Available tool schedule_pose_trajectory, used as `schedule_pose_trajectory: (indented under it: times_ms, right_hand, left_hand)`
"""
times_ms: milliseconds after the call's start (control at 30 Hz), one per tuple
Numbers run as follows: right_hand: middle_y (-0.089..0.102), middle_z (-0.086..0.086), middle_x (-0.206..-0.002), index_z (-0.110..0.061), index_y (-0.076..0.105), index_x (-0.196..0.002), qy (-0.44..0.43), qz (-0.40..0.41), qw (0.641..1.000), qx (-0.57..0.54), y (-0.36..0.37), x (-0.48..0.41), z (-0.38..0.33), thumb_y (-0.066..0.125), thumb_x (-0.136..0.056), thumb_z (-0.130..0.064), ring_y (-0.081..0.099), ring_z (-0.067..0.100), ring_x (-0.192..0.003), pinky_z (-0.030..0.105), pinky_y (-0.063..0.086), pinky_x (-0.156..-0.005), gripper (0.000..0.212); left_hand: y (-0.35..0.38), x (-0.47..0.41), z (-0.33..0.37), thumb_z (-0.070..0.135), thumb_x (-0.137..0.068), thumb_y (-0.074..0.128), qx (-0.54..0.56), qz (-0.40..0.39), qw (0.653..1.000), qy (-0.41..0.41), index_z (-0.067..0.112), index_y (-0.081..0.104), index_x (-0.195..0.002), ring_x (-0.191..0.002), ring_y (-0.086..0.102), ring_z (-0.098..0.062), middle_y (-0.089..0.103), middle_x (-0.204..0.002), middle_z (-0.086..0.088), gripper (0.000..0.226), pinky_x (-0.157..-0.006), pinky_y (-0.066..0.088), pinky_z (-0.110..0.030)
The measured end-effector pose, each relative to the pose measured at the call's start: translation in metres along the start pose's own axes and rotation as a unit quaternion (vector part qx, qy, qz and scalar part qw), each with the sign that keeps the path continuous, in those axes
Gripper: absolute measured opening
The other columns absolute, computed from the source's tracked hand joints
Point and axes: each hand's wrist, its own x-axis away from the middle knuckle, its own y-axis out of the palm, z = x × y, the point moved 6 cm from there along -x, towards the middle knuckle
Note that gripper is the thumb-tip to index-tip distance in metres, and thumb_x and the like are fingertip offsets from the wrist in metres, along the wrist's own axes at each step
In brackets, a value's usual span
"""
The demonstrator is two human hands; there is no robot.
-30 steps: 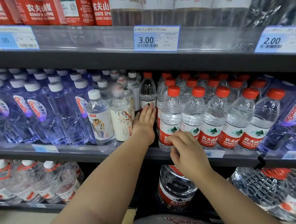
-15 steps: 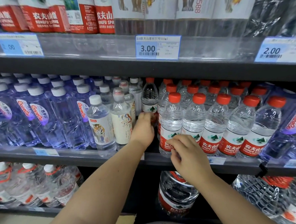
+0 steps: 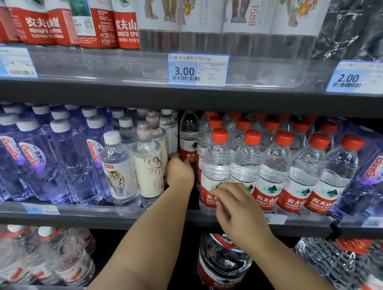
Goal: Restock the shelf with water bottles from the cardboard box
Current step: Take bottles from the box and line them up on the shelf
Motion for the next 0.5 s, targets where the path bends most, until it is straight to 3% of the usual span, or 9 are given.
schedule_pose_trajectory:
  times_ms: [133,300,500]
  right_hand:
    - [0.059,-0.005,-0.103,-0.014,0.066,-0.106,0.000,0.002,1.000,-0.008,-0.0007,0.0004,0.0008,0.069,-0.076,-0.003,0.053,0.015,-0.097,0.025,0.049,-0.083,0.032]
    - [0.060,-0.004,-0.104,-0.013,0.067,-0.107,0.008,0.004,1.000,-0.006,-0.0010,0.0018,0.0037,0.068,-0.077,-0.005,0.051,0.013,-0.099,0.017,0.040,-0.089,0.031]
    - [0.059,-0.006,-0.102,-0.014,0.067,-0.106,0.009,0.004,1.000,-0.008,-0.0009,0.0008,0.0008,0.071,-0.075,-0.003,0.052,0.012,-0.096,0.024,0.049,-0.081,0.033]
  left_hand:
    - [0.0035,-0.0001,0.0009,0.020,-0.092,0.059,-0.007,-0.017,1.000,0.007,0.003,0.055,-0.123,-0.108,0.062,-0.037,0.067,-0.115,-0.019,0.035,-0.088,0.050,-0.039]
    - [-0.0017,0.0006,0.0027,0.006,-0.090,0.052,0.009,-0.045,0.999,0.021,0.007,0.053,-0.127,-0.109,0.061,-0.035,0.066,-0.115,-0.017,0.037,-0.090,0.047,-0.036]
    - [-0.0003,-0.0025,0.0011,0.003,-0.086,0.054,0.000,-0.098,0.995,0.008,0.013,0.052,-0.134,-0.119,0.055,-0.034,0.062,-0.127,-0.016,0.049,-0.099,0.041,-0.031]
